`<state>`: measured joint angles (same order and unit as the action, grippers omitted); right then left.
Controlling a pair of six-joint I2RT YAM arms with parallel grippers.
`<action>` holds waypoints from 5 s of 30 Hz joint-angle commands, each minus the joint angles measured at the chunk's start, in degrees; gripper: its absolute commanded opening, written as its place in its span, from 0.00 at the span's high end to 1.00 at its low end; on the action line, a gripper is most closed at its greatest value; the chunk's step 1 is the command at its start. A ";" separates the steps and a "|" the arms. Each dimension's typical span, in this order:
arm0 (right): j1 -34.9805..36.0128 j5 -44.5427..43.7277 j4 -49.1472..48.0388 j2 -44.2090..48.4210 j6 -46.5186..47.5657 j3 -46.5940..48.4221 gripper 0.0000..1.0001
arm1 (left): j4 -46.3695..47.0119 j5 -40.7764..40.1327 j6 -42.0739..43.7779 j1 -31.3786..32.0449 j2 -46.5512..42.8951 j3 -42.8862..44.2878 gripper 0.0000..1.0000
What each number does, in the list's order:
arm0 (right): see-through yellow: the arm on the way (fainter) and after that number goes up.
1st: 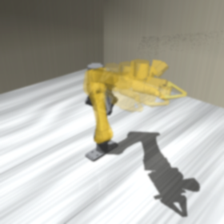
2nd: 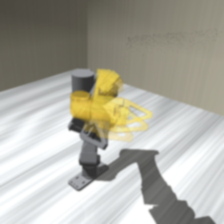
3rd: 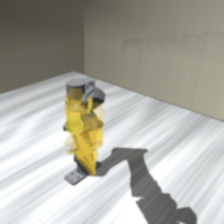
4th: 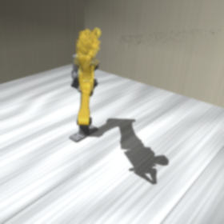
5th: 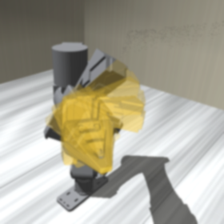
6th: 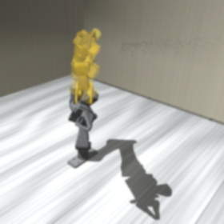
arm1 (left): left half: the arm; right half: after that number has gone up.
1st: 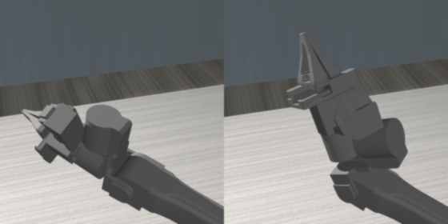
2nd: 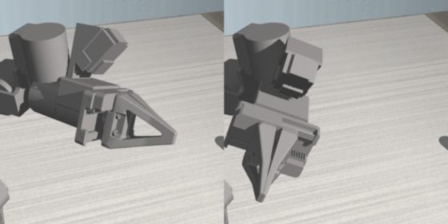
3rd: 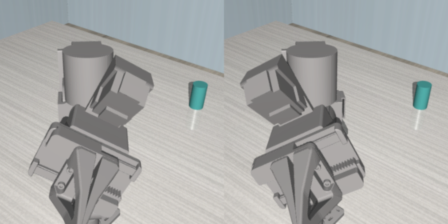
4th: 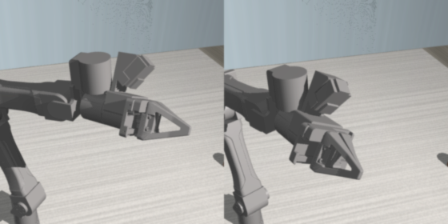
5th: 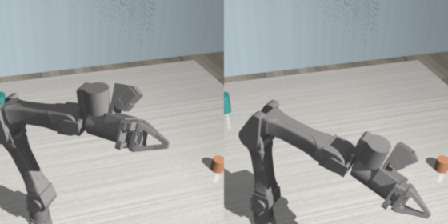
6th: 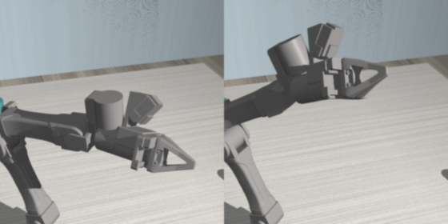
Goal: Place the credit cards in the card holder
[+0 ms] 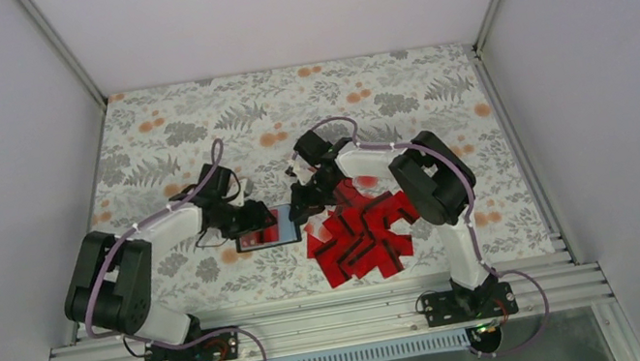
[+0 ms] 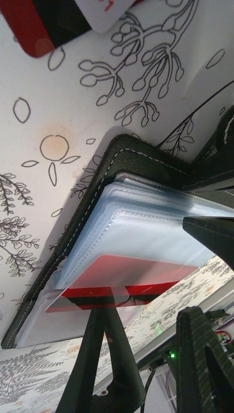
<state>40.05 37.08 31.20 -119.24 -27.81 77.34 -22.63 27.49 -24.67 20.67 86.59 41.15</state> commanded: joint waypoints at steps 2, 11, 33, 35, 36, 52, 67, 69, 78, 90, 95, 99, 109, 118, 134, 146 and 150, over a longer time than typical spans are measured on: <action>0.73 -0.74 0.31 -1.43 -0.14 -2.09 0.86 | -0.88 -0.78 -1.13 1.41 1.52 1.02 0.36; 0.73 -0.70 0.31 -1.19 0.03 -2.35 0.86 | -0.53 -0.74 -2.10 2.52 1.83 1.22 0.36; 0.73 -0.36 -0.26 -0.86 0.04 -3.34 0.86 | -4.22 -7.72 -2.39 4.56 1.35 3.54 0.36; 0.72 -0.27 -0.39 -0.82 -0.03 -3.47 0.86 | -4.41 -7.71 -2.74 5.13 1.74 3.99 0.36; 0.73 -0.26 -0.37 -0.89 -0.05 -3.47 0.86 | -4.54 -7.71 -2.83 5.52 1.92 4.27 0.36; 0.77 -0.03 -0.81 -0.67 -0.36 -3.44 0.86 | -4.78 -5.60 -4.71 8.43 4.56 8.15 0.37; 0.73 0.38 -1.02 -0.54 -0.75 -3.30 0.86 | -6.21 0.11 -8.18 8.43 5.06 10.55 0.37; 0.73 0.24 -0.92 -0.25 -0.66 -3.21 0.86 | -6.56 -0.15 -7.80 8.43 5.06 10.72 0.37; 0.73 2.16 -0.84 3.61 -0.06 -2.47 0.78 | -12.86 -5.93 -4.75 8.40 2.77 14.03 0.32; 0.73 5.24 -2.70 6.24 -2.13 -3.44 0.71 | -13.14 -6.06 -2.50 8.26 1.80 11.24 0.30; 0.73 8.48 -6.47 6.83 -5.28 -4.81 0.71 | -14.33 -11.55 -2.08 7.65 -1.18 12.00 0.36; 0.73 9.86 -8.53 6.02 -7.20 -5.19 0.71 | -15.29 -13.94 -0.25 6.45 -1.73 11.83 0.57; 0.73 5.38 -8.43 4.69 -9.78 -5.88 0.71 | -11.63 -11.52 3.27 5.61 3.01 10.23 0.81; 0.77 4.56 -8.73 2.89 -10.14 -6.51 0.69 | -9.58 -9.83 4.53 5.62 6.50 8.42 0.85; 0.68 6.34 -9.16 0.46 -10.41 -4.09 0.68 | -7.72 -8.37 4.63 7.36 10.15 7.94 0.85; 1.97 3.48 -4.48 0.88 -9.71 -1.05 0.68 | -7.60 -7.62 4.72 7.54 10.31 8.47 0.85; 2.71 2.85 -3.72 0.69 -9.74 -0.22 0.68 | -7.65 -7.08 4.46 7.51 10.18 8.56 0.85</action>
<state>41.10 40.51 26.85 -117.16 -37.95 74.89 -31.16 18.59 -20.56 27.14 94.56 49.93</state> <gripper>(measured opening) 0.316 0.147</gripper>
